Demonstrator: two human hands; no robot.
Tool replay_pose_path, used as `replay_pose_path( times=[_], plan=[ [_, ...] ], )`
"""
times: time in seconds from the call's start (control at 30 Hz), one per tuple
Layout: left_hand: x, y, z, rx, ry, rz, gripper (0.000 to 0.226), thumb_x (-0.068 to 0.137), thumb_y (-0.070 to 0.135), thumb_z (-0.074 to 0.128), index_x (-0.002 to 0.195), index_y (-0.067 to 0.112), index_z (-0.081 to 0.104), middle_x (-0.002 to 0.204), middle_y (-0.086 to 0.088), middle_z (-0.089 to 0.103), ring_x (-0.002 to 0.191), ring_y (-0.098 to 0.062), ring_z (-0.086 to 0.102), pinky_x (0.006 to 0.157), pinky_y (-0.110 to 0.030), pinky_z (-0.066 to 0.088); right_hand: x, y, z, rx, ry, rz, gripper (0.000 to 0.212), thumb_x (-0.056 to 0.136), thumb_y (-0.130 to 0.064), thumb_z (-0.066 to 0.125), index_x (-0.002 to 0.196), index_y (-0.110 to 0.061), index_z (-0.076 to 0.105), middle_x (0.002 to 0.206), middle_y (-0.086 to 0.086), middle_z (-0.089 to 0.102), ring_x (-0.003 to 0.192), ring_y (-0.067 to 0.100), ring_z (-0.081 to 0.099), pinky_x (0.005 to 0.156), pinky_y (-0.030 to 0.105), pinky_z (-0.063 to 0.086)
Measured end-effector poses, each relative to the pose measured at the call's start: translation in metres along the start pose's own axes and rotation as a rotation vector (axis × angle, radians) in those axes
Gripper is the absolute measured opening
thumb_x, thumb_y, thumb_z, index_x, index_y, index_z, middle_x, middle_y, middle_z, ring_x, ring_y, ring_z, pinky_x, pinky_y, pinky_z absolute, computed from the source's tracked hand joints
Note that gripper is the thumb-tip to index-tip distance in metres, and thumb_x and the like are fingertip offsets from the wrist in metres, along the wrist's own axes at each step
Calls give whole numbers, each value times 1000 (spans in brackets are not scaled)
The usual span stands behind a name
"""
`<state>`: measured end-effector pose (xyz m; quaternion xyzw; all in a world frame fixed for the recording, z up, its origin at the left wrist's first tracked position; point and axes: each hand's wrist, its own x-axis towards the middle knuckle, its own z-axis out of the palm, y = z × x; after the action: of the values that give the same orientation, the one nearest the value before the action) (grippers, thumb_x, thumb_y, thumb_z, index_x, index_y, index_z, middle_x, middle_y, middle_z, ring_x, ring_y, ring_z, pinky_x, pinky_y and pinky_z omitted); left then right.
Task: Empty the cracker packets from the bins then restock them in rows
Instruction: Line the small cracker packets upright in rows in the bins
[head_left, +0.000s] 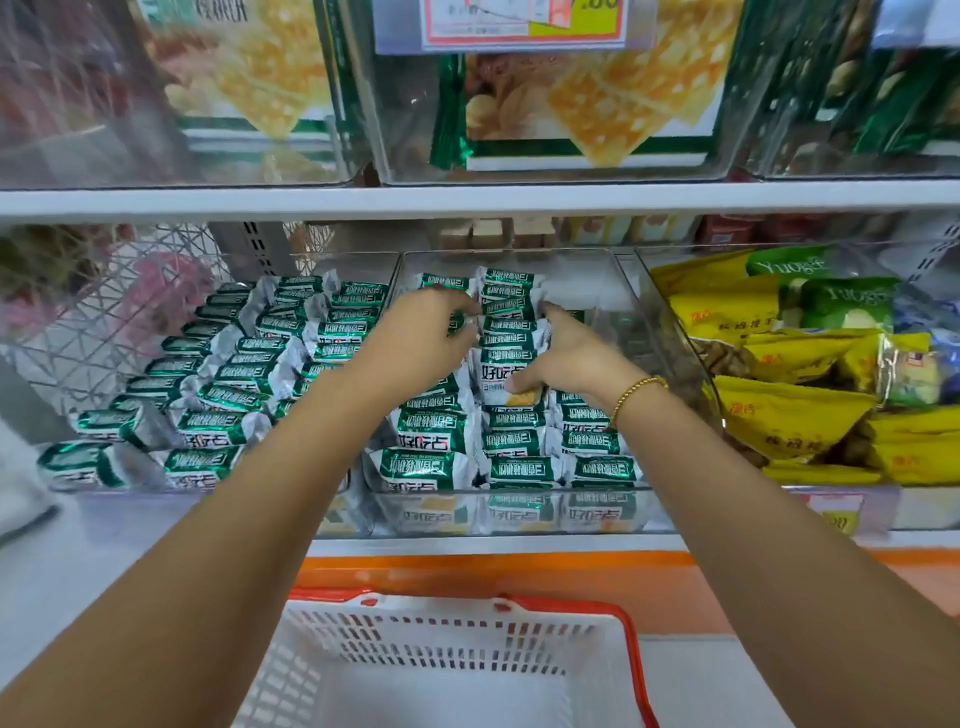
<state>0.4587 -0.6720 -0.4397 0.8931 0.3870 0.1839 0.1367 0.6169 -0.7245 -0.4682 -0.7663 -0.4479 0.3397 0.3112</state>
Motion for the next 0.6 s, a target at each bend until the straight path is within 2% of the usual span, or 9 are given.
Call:
replay_pose_path(
  times=[0.07,0.13,0.17,0.23,0.3,0.37,0.47,0.53,0.6],
  plan=[
    [-22,1,-3,-52,95,4,25,95,24,54,118,19,63,129,0,58,106,-20,59,86,-21,39,-8,-2,-2,-86,-6,-19,114,70,-11,84,154,-19,8,152,7,35,134,27,40,103,31,37],
    [-51,5,-2,-134,221,36,15,93,24,57,104,18,66,107,6,61,98,-10,57,85,-21,42,-20,-6,-4,-220,37,-50,112,70,-18,85,154,-17,10,149,9,37,132,29,41,103,34,38],
    [-67,6,-1,-187,279,45,9,92,24,59,95,18,65,94,9,60,89,-7,56,78,-19,43,-30,-9,-6,-315,88,-84,103,72,-21,84,151,-14,18,146,11,39,130,29,44,103,35,39],
    [-102,7,6,-289,373,48,15,91,26,62,79,16,59,77,9,55,73,-5,52,63,-16,40,-55,-17,-9,-562,226,-203,65,80,-28,76,132,-7,43,131,16,50,118,30,50,95,36,43],
    [-136,5,16,-398,411,31,25,90,30,61,71,15,53,67,6,51,63,-9,48,57,-21,37,-88,-27,-9,-722,276,-358,31,87,-32,67,101,-5,60,105,15,63,98,30,58,80,35,47],
    [-167,2,30,-451,407,3,33,89,35,59,66,14,47,60,5,45,59,-10,44,55,-20,34,-122,-29,-1,-776,144,-469,28,88,-33,64,82,-6,61,83,11,64,79,25,59,65,32,43],
    [-206,-10,62,-471,317,-73,36,85,43,53,61,17,45,54,4,43,55,-9,45,51,-15,30,-163,-9,28,-810,-173,-519,27,86,-35,66,70,-17,52,66,-5,53,61,10,47,53,21,32],
    [-226,-24,92,-470,190,-146,35,86,43,56,60,22,45,51,7,45,52,-8,46,50,-17,29,-174,20,53,-811,-347,-487,24,85,-34,67,72,-19,54,66,-9,52,62,6,45,51,15,29],
    [-243,-41,126,-408,-12,-254,33,87,32,63,61,24,46,53,8,50,54,-8,49,54,-22,34,-174,59,83,-825,-469,-417,18,87,-32,65,87,-14,61,80,-5,59,73,11,50,53,16,29]
  ],
)
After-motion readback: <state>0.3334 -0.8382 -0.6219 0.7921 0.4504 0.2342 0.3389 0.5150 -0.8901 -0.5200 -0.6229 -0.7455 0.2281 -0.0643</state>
